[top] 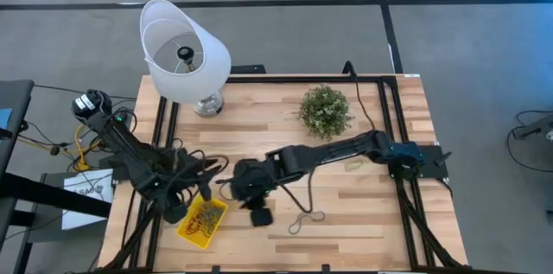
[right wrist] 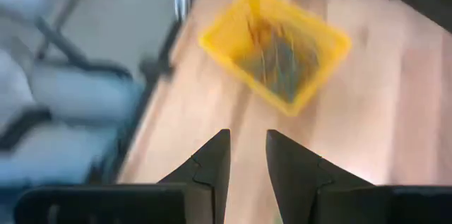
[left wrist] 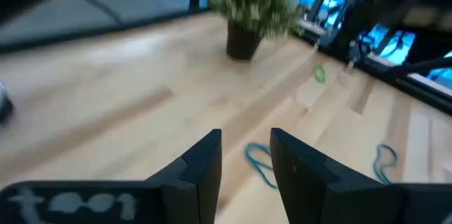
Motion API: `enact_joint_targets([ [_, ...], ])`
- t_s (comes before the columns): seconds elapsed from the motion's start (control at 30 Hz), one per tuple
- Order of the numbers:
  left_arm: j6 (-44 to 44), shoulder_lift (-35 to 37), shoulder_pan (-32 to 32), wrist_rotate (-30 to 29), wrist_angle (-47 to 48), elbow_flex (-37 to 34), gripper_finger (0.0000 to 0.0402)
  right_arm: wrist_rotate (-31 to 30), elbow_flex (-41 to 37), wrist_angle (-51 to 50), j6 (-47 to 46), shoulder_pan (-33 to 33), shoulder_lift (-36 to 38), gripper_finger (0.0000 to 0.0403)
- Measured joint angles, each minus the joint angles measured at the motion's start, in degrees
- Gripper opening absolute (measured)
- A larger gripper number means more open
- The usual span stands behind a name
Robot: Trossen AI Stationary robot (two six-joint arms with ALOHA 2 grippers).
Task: Pick and place items into bin
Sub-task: Put the top blue rubberband into the yellow bin
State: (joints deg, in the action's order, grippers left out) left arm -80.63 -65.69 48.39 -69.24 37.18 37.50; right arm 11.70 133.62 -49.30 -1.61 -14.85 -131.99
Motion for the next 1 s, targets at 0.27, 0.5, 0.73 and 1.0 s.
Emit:
enact_joint_targets([
  [0.27, 22.0, -0.3, -16.9, 15.4, -19.3, 0.0, 0.0109, -13.7, 0.0, -16.4, 2.4, 0.0, 9.7, 0.0087],
  [0.5, 36.8, -6.2, -30.1, 34.2, -36.4, 0.0, 0.0109, -20.1, 0.0, -25.3, -2.6, -0.9, 20.3, 0.0087],
  [0.73, 46.8, -22.2, -36.5, 49.9, -53.4, 0.3, 0.0109, -37.0, 0.0, -31.8, -13.9, -1.1, 27.7, 0.0087],
  [1.0, 51.9, -35.6, -40.4, 57.6, -54.1, 5.2, 0.0109, -52.2, 0.0, -39.5, -19.9, -1.2, 26.9, 0.0087],
])
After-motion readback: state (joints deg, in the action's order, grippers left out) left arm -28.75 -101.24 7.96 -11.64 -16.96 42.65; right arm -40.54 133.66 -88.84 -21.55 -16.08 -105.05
